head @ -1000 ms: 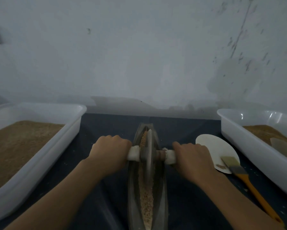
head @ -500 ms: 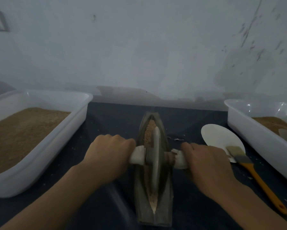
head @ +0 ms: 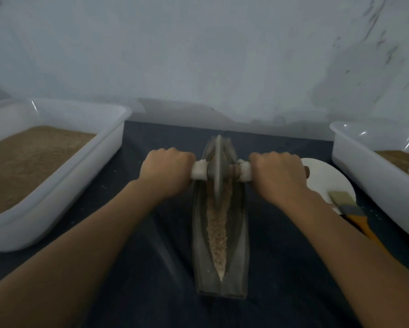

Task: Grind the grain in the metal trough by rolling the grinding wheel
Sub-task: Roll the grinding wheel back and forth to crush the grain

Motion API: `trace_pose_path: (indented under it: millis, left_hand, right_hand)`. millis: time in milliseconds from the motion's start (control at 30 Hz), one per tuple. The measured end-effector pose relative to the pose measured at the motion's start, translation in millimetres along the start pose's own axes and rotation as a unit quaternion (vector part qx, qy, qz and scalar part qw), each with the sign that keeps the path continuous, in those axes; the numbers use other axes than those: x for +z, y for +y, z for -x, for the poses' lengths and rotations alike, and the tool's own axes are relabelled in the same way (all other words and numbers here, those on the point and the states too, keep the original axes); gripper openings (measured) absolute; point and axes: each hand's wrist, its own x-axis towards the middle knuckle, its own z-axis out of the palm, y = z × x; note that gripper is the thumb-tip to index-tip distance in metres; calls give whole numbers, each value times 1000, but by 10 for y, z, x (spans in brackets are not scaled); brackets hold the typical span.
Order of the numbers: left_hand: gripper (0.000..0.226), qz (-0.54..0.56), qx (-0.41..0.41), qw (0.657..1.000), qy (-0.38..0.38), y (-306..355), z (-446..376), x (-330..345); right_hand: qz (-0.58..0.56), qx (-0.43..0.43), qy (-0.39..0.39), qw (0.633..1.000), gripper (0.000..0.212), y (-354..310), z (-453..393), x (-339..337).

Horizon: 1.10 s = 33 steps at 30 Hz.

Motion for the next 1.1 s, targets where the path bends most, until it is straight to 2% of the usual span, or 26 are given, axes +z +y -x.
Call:
trace_pose_path:
  millis: [133, 200, 267, 333, 433, 500, 567, 667, 833, 967, 1100]
  left_hand:
    - [22, -9, 17, 1000, -10, 51, 257, -144]
    - [24, -9, 51, 999, -14, 74, 430, -281]
    - [33, -24, 94, 995, 13, 84, 592, -410]
    - [46, -55, 123, 990, 32, 86, 683, -516]
    - [43, -73, 99, 992, 18, 97, 604, -410]
    - [37, -59, 58, 996, 23, 107, 457, -248]
    - [33, -58, 42, 997, 30, 96, 266, -127]
    - [28, -37, 24, 998, 36, 40, 12, 17]
    - [29, -20, 8, 1000, 22, 36, 42, 47]
    - [34, -13, 33, 999, -7, 72, 378, -159]
    - [50, -34, 80, 996, 14, 105, 717, -398]
  right_hand:
    - [-7, -17, -28, 999, 21, -3, 285, -141]
    - [-17, -36, -33, 999, 33, -12, 556, -251]
    - [-54, -42, -10, 998, 54, -15, 781, -395]
    - [-77, -45, -7, 996, 62, 7, 904, -459]
    - [-62, -37, -21, 997, 57, 13, 796, -388]
    - [-18, -29, -31, 999, 40, -5, 598, -254]
    - [-21, -8, -44, 999, 25, 4, 357, -117]
    - [-24, 9, -28, 999, 18, 24, 71, 49]
    - [-2, 3, -14, 1000, 25, -8, 105, -1]
    - [-21, -29, -27, 999, 29, -43, 439, -253]
    - [-69, -45, 0, 997, 56, -55, 796, -484]
